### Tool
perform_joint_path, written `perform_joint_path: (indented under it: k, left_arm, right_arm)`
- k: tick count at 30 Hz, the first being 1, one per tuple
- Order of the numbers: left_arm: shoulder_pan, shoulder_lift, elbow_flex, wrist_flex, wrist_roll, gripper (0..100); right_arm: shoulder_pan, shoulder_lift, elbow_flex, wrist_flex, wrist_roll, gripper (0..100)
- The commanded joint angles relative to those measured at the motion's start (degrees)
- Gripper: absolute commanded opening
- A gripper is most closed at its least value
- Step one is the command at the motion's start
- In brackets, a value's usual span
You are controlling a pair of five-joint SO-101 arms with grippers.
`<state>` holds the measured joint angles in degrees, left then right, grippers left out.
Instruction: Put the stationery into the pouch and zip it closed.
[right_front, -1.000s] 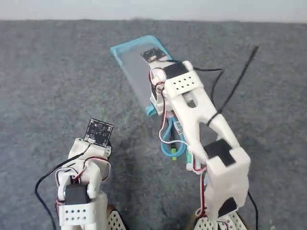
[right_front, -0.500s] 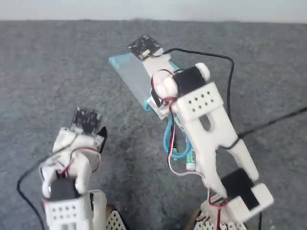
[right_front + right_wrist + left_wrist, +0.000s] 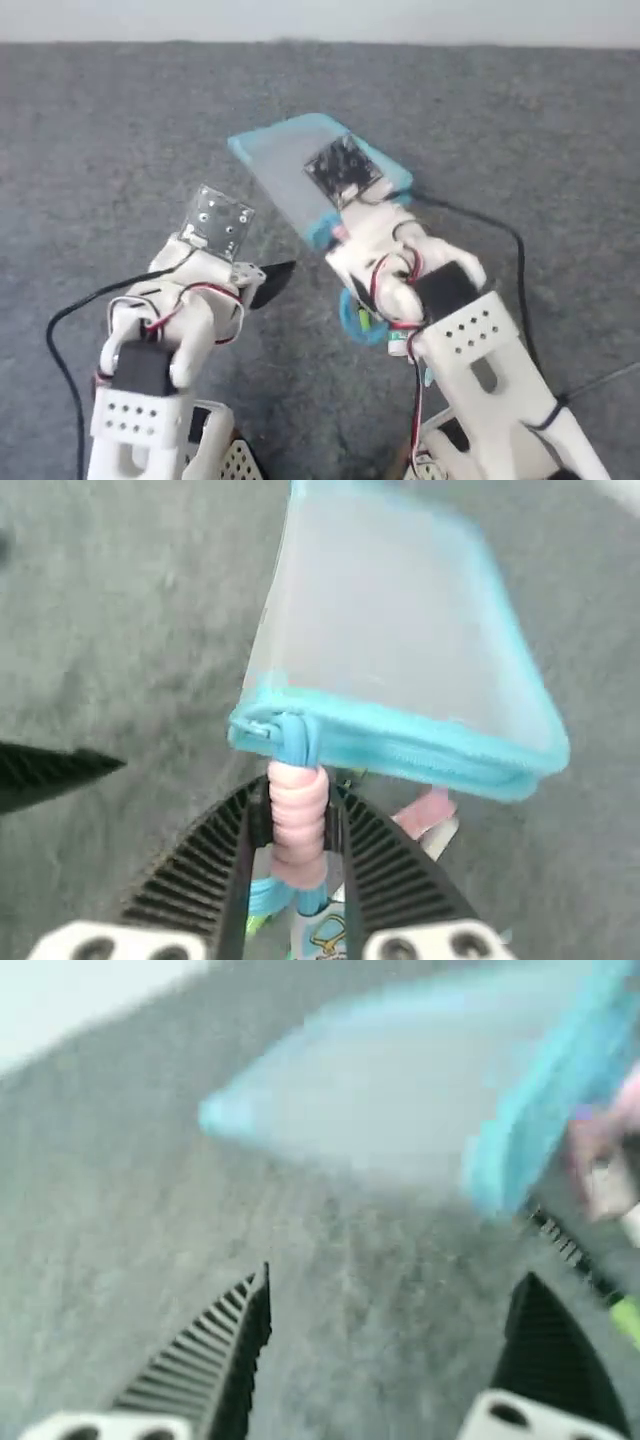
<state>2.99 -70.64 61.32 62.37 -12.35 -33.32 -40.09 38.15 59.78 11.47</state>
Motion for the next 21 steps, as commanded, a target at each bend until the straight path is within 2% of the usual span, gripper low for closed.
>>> perform_joint_path:
  k: [1,14,21]
  left_arm:
    - [2.90,-1.32,1.10,-6.07,4.48,35]
    - [2.99,12.31,4.70,-18.64,4.92,35]
    - [1.05,14.68,4.53,-19.60,4.66,35]
  right_arm:
    - [-1.80,-3.91,0.70,-1.80,-0.79,0.6]
    - [-7.08,-4.35,-3.16,6.99,-0.53,0.6]
    - [-6.55,-4.00,-4.40,9.98,1.41,0.6]
